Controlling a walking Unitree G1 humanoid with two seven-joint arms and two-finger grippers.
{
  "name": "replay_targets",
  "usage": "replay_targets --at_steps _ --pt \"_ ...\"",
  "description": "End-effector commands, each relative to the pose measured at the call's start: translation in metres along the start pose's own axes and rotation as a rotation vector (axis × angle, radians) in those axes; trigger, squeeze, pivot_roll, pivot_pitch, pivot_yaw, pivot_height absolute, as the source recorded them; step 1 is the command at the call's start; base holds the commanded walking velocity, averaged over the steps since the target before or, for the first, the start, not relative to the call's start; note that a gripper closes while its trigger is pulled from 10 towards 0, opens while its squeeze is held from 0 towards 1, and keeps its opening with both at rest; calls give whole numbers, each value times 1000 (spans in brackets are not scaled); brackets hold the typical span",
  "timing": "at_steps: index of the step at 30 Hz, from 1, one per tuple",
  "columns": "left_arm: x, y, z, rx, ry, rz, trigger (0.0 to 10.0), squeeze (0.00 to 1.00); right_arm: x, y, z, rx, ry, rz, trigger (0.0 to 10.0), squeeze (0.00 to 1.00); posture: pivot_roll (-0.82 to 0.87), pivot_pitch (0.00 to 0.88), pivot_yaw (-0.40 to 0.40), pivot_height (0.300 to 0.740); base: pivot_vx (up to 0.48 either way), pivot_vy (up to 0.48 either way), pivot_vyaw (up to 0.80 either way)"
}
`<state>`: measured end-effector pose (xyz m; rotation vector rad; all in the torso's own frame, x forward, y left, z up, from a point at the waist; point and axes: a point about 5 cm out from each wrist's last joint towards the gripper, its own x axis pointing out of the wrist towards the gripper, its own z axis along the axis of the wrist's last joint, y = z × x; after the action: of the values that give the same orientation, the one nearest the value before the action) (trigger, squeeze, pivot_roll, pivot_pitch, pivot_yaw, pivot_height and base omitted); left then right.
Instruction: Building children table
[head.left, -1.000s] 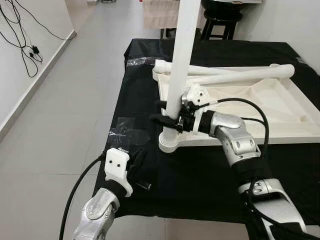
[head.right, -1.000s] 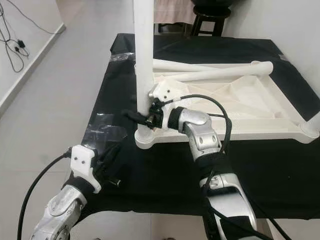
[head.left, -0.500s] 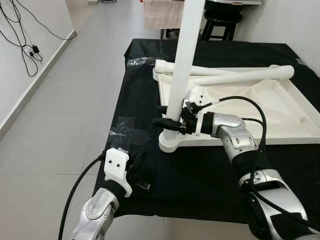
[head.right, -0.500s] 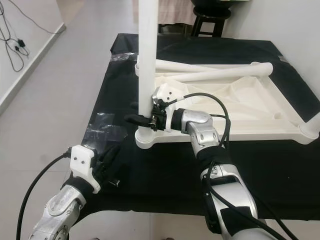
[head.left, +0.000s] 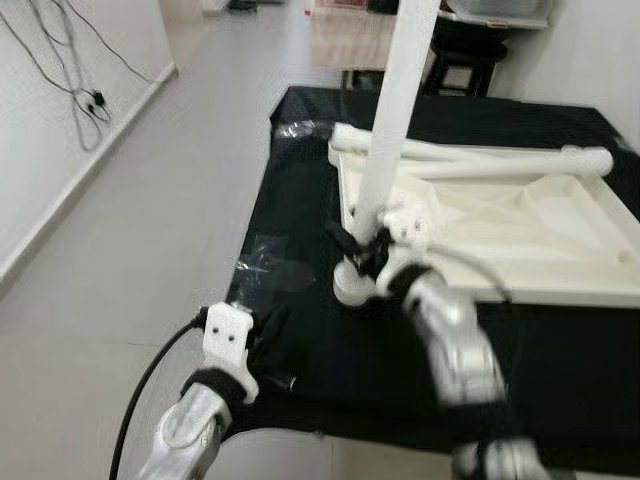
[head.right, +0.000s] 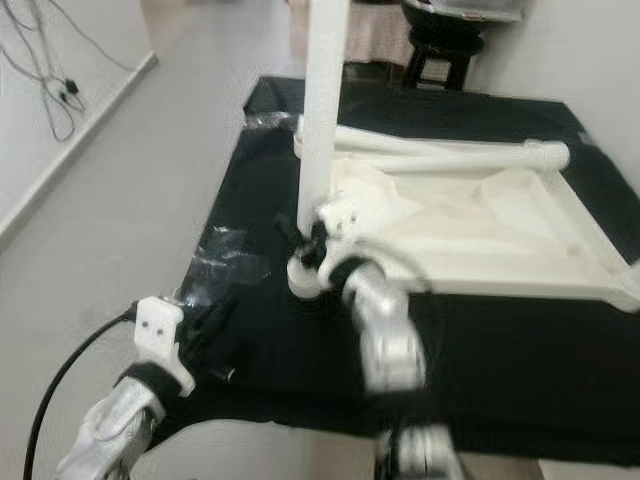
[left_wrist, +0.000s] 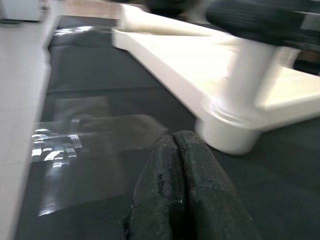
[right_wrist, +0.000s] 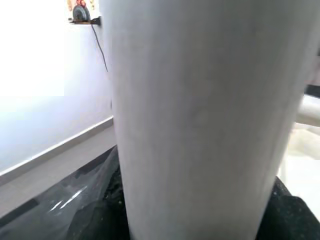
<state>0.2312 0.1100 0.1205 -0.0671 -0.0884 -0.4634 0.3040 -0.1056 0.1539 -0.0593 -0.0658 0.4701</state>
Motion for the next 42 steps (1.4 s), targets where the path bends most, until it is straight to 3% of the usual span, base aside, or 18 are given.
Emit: replay_targets --at_steps 1,6,7,9,10,11,15,16,17,19,20,23,26,31,32,33,34,42 --pt "0 0 -1 -2 6 -4 10000 0 -10 18 -35 23 179 45 0 0 59 125 -16 740 0 0 0" --pt "2 -2 -2 -5 6 -6 10000 0 11 -4 -24 -51 146 19 196 0 67 117 -33 740 0 0 0" --pt "2 -3 -2 -4 4 -2 10000 0 15 -10 -20 -70 146 -1 10000 0 67 117 -34 740 0 0 0" --pt "2 -3 -2 -4 3 -1 10000 0 16 -11 -19 -76 146 -6 10000 0 67 117 -34 740 0 0 0" --pt "2 -2 -1 -4 3 -1 10000 0 18 -9 -7 -42 83 25 10000 0 70 117 -36 740 0 0 0" --pt "2 -2 -1 -4 2 -1 10000 0 19 -8 -3 -26 66 63 10000 1000 70 118 -34 740 0 0 0" --pt "2 -2 -1 -7 2 -3 10000 0 23 -11 17 -1 -1 117 10000 1000 71 118 -33 740 0 0 0" --pt "2 -2 -1 -9 2 -4 10000 0 23 -12 30 4 -49 246 10000 0 72 118 -32 740 0 0 0" --pt "2 -2 -1 -9 3 -4 10000 0 23 -13 35 0 -67 305 10000 0 72 118 -32 740 0 0 0" --pt "2 -2 -1 -9 3 -4 10000 0 23 -13 35 0 -67 305 10000 0 72 118 -32 740 0 0 0" --pt "2 -3 -1 -9 2 -4 10000 0 23 -18 40 -31 -81 396 10000 0 73 119 -34 740 0 0 0" --pt "2 -3 -1 -8 3 -4 10000 0 21 -18 42 -57 -70 513 10000 0 75 117 -38 740 0 0 0" --pt "2 -3 -2 -8 3 -3 10000 0 20 -23 33 -113 -7 644 10000 0 78 113 -40 740 0 0 0" --pt "2 -4 -2 -8 4 -4 10000 0 25 -29 28 -124 37 685 10000 0 82 109 -39 740 0 0 0" --pt "2 -4 -3 -9 5 -4 10000 0 29 -31 28 -105 38 685 5137 0 82 107 -38 740 0 0 0" --pt "2 -5 -3 -10 6 -5 10000 0 32 -33 28 -86 36 677 1490 0 83 106 -38 740 0 0 0" --pt "2 -5 -4 -10 7 -5 10000 0 34 -34 28 -68 34 672 0 0 83 106 -38 740 0 0 0" --pt "2 -6 -4 -14 7 -7 10000 0 36 -41 24 -23 25 662 0 0 68 108 -36 740 0 0 0"
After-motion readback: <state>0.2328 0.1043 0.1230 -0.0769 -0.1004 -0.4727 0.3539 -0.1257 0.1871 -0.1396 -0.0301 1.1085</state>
